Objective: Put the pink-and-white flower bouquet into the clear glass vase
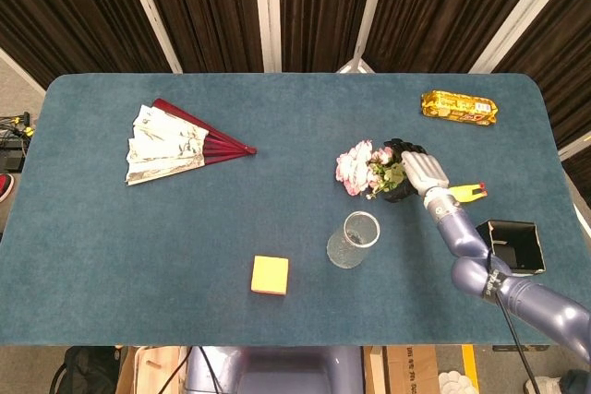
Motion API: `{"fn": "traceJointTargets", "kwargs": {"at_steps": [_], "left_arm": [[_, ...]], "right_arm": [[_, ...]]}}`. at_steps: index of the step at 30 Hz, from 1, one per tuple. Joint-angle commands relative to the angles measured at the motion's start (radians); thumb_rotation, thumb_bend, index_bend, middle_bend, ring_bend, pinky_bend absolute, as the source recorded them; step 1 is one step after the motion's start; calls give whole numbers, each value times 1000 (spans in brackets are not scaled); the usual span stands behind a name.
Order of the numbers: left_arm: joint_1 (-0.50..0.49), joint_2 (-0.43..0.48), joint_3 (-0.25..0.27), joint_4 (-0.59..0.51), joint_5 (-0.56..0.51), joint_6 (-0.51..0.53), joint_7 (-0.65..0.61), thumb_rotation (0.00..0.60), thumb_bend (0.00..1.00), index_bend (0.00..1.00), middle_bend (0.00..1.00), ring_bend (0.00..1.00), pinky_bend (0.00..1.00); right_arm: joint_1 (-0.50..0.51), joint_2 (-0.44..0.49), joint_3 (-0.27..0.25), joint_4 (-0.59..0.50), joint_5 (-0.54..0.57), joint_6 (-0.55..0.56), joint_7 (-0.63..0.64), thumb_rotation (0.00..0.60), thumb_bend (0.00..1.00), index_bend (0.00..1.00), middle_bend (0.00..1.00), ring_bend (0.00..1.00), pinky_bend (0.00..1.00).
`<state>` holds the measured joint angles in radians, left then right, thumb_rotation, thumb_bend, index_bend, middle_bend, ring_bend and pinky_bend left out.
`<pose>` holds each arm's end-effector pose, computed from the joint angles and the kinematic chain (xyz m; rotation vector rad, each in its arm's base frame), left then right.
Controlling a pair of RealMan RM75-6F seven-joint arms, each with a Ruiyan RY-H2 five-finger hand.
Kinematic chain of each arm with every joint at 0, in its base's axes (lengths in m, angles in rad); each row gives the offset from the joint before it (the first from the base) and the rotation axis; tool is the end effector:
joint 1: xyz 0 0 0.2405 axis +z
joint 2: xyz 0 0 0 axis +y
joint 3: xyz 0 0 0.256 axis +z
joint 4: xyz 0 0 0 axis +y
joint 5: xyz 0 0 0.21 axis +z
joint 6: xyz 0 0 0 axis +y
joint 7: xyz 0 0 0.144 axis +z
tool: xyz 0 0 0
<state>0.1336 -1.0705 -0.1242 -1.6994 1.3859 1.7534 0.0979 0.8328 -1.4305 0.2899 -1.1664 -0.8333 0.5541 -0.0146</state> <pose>-0.3254 0.1188 0.2178 -1.0116 -0.7592 -0.8019 -0.2130 -0.4354 0.0460 1.5688 -1.3743 0.8053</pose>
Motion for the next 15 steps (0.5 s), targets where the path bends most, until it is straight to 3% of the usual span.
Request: {"fn": "traceJointTargets", "kwargs": {"at_steps": [1,10,15], "left_arm": [[1,-2,0,-1,0,2,7,600,248,86,0,0,23],[-2,-4,-5,-5,-12,-6,18,600,249,86,0,0,23],[-8,-9,-9,-6,-20,-16,34,600,249,87,0,0,23]], "right_arm": [[22,-39,2,57,0,-25,24,600,66,101,42,13,0],[63,-123,23,191,-42,-75,96,600,65,101,43,17,0],[80,-153,21,224,-79,-81,113,600,66,140,97,90,0]]}}
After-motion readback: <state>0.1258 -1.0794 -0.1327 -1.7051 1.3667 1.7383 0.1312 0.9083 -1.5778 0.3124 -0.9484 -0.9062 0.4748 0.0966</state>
